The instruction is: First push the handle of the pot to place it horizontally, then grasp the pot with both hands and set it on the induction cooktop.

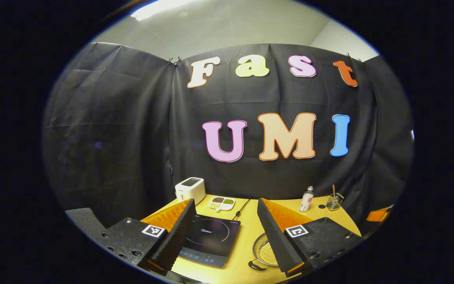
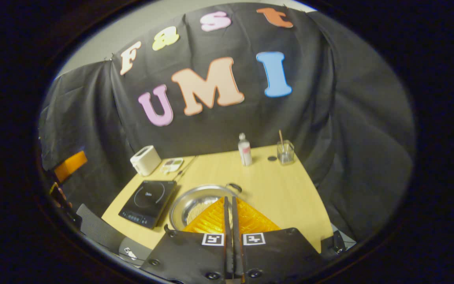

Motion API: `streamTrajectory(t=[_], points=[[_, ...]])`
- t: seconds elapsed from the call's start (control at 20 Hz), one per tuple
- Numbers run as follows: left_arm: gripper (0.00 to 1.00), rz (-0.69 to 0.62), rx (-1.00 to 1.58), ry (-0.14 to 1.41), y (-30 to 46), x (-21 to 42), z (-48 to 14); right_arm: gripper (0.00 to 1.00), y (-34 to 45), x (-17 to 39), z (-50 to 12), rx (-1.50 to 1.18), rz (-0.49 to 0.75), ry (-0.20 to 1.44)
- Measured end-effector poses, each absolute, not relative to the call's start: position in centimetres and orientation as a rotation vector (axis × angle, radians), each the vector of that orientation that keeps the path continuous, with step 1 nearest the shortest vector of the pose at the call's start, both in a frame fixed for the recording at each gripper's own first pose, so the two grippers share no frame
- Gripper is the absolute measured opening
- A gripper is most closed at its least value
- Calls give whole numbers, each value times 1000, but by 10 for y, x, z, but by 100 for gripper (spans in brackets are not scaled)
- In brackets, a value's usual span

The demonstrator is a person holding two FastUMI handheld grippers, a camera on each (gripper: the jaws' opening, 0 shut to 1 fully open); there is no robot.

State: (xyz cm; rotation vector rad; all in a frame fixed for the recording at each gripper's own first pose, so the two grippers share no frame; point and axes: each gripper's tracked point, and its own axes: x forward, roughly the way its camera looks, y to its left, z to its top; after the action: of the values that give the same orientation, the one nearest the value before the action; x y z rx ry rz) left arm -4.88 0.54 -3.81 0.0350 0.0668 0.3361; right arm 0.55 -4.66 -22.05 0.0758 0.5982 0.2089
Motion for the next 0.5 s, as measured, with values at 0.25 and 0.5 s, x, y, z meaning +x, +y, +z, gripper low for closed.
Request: streamTrajectory(t=[0.25, 0.5], points=[[95, 356, 50, 67, 29, -49, -39, 4, -36, -29, -304, 20, 188, 900], [92, 344, 22, 107, 52, -45, -52, 4, -20, -49, -361, -26, 179, 1112]])
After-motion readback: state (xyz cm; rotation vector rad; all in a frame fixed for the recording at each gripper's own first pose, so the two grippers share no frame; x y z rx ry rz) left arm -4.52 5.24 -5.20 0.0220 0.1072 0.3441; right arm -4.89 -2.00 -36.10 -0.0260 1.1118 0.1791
